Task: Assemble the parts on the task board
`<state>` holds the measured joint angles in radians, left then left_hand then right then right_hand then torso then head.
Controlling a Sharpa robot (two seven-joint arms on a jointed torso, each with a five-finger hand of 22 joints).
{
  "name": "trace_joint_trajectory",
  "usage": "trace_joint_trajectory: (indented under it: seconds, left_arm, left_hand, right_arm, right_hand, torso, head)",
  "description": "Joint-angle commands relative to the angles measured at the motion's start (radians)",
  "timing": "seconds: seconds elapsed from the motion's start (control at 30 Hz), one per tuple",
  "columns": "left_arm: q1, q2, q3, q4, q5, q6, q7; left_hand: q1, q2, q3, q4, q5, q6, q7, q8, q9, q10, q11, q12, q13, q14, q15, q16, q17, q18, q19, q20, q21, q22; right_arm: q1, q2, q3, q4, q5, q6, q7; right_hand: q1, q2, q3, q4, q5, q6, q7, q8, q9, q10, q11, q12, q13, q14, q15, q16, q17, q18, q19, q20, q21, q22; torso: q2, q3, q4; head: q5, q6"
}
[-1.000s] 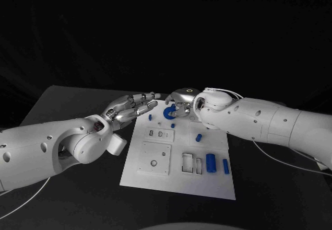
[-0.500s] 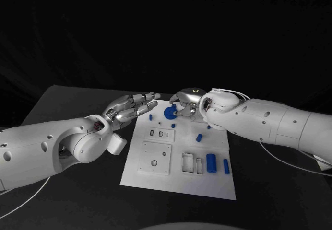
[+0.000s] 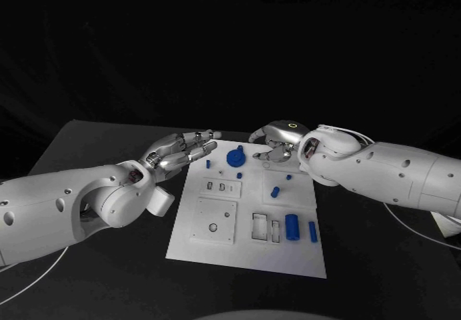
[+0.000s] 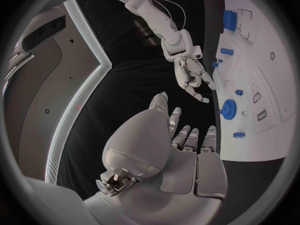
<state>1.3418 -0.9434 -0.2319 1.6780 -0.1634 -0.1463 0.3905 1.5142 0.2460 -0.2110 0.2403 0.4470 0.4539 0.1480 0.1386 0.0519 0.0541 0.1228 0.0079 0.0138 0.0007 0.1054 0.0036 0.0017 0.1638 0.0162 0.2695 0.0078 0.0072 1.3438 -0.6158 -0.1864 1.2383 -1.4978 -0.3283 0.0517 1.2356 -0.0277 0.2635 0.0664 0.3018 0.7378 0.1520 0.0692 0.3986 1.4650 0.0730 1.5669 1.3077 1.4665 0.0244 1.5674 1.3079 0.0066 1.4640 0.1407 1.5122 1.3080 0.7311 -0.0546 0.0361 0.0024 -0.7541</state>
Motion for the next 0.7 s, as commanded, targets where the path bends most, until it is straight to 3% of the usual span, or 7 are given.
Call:
trace_joint_trajectory:
  seconds: [0.03,0.2,0.33,0.53,0.7]
  left_arm:
    - [-0.001,-0.002,0.001,0.002,-0.004,0.018,0.004]
    - [-0.002,-0.006,0.0,0.002,-0.004,0.018,0.003]
    - [-0.003,-0.005,0.0,0.0,-0.004,0.019,0.004]
    - [-0.004,-0.004,0.0,0.0,-0.004,0.021,0.002]
    - [-0.004,-0.003,0.0,-0.001,-0.005,0.02,0.003]
  left_hand:
    - [0.01,0.0,0.0,-0.007,0.007,0.005,0.004,0.007,0.002,0.006,0.003,0.006,0.002,-0.001,0.009,-0.004,-0.002,0.017,-0.002,0.008,0.005,0.002]
    - [0.01,0.0,0.0,-0.007,0.007,0.005,0.004,0.007,0.002,0.006,0.003,0.006,0.002,-0.001,0.009,-0.004,-0.002,0.017,-0.002,0.008,0.005,0.002]
    - [0.01,0.0,0.0,-0.007,0.007,0.005,0.004,0.007,0.002,0.006,0.003,0.006,0.002,-0.001,0.009,-0.004,-0.002,0.017,-0.002,0.008,0.005,0.002]
    - [0.011,0.0,0.0,-0.008,0.007,0.006,0.005,0.008,0.002,0.007,0.004,0.006,0.002,-0.001,0.01,-0.004,-0.002,0.017,-0.002,0.009,0.005,0.002]
    - [0.011,0.0,0.0,-0.008,0.007,0.006,0.005,0.008,0.002,0.007,0.004,0.006,0.002,-0.001,0.01,-0.004,-0.002,0.017,-0.002,0.009,0.005,0.002]
  right_arm:
    - [0.001,-0.025,-0.001,0.02,0.007,-0.031,0.025]
    - [0.0,-0.049,-0.001,0.036,0.007,-0.004,0.023]
    - [-0.001,-0.047,-0.001,0.04,-0.003,0.029,0.011]
    - [-0.001,-0.017,-0.001,0.016,-0.017,0.1,-0.021]
    - [-0.007,0.019,-0.001,-0.024,-0.021,0.123,-0.029]
  right_hand:
    - [0.002,0.003,0.008,0.003,0.013,0.013,0.0,0.002,-0.006,0.106,-0.008,0.004,0.263,0.104,-0.008,0.003,0.263,0.015,0.041,-0.011,-0.002,0.235]
    - [0.025,0.007,0.024,-0.008,0.057,0.011,-0.004,-0.006,-0.024,0.106,-0.011,0.004,0.263,0.104,-0.012,0.003,0.263,0.015,0.038,-0.015,-0.005,0.234]
    - [0.039,0.006,0.036,-0.018,0.074,-0.018,-0.012,-0.009,-0.045,0.106,-0.018,0.004,0.263,0.104,-0.017,0.003,0.263,0.016,0.035,-0.019,-0.008,0.233]
    - [0.045,0.004,0.043,-0.027,0.07,-0.142,-0.027,-0.014,-0.114,0.106,-0.031,0.004,0.263,0.104,-0.028,0.003,0.263,0.018,0.029,-0.029,-0.015,0.23]
    - [0.046,0.004,0.044,-0.031,0.064,-0.214,-0.038,-0.019,-0.155,0.106,-0.04,0.004,0.263,0.104,-0.036,0.003,0.263,0.019,0.027,-0.036,-0.018,0.229]
  torso:
    - [0.0,-0.0002,-0.0042]
    - [-0.001,-0.0007,-0.0059]
    - [0.0,0.0001,-0.0022]
    - [-0.001,-0.0024,-0.0029]
    - [-0.001,-0.0016,-0.0028]
  head:
    - [0.004,0.003]
    - [0.004,0.003]
    - [0.001,0.002]
    - [-0.002,0.009]
    - [-0.003,0.008]
